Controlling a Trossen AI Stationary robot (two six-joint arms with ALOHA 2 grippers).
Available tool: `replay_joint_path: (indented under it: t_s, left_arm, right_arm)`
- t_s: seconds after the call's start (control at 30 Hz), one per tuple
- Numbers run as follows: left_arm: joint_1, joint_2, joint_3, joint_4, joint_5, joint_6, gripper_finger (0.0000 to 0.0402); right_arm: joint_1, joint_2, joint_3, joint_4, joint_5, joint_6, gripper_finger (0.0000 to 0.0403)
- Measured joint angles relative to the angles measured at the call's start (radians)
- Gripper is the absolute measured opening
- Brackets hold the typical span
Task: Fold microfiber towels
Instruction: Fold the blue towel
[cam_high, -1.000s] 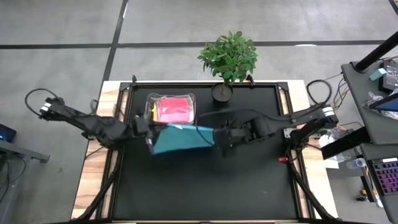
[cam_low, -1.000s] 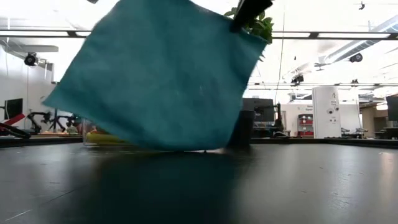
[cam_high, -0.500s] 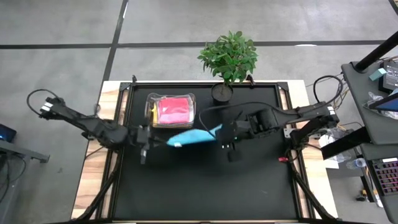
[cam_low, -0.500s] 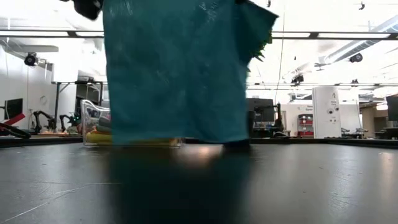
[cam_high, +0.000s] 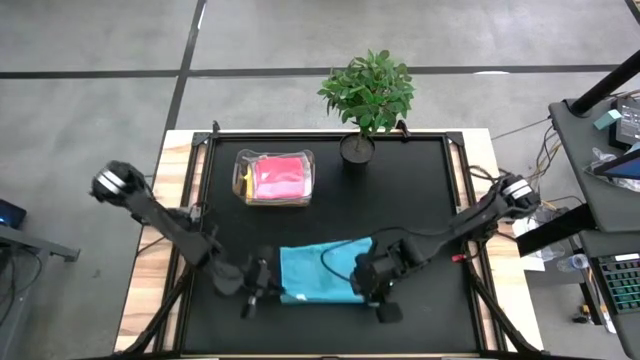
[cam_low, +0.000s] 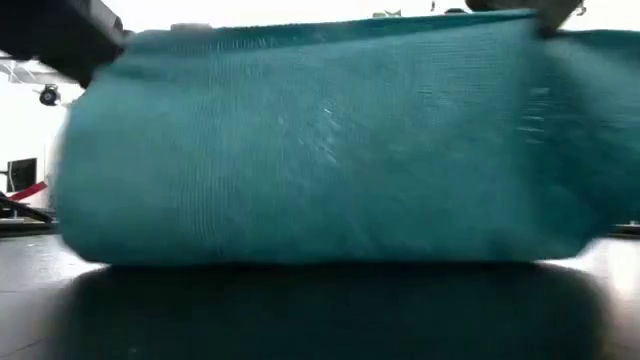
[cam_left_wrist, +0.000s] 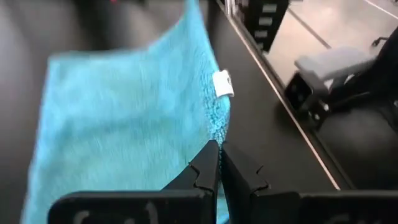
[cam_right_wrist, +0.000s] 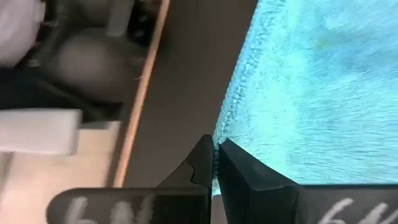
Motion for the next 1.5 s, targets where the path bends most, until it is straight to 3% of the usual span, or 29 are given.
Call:
replay_joint_path:
  t_s: [0.2, 0.4, 0.5, 0.73, 1.1, 1.5]
  left_arm:
    - [-0.038, 0.191, 0.058, 0.018, 0.081, -0.175, 0.0]
    - [-0.033, 0.272, 0.079, 0.012, 0.085, -0.218, 0.0]
    - [-0.025, 0.254, 0.072, -0.026, 0.054, -0.21, 0.0]
    - [0.043, 0.163, 0.07, -0.28, -0.087, -0.21, 0.0]
    - [0.183, 0.149, 0.058, -0.35, -0.085, -0.139, 0.0]
    - [0.207, 0.157, 0.058, -0.363, -0.083, -0.147, 0.0]
  right_arm:
    - [0.013, 0.044, -0.078, 0.121, -0.046, 0.117, 0.0008]
    - [0.006, 0.097, -0.109, 0.176, -0.055, 0.131, 0.0008]
    - [-0.02, 0.1, -0.113, 0.139, -0.025, 0.113, 0.0008]
    - [-0.122, 0.082, -0.113, 0.024, 0.086, 0.017, 0.0008]
    - [-0.247, 0.08, -0.112, -0.049, 0.106, -0.087, 0.0008]
    - [-0.274, 0.08, -0.112, -0.033, 0.108, -0.128, 0.0013]
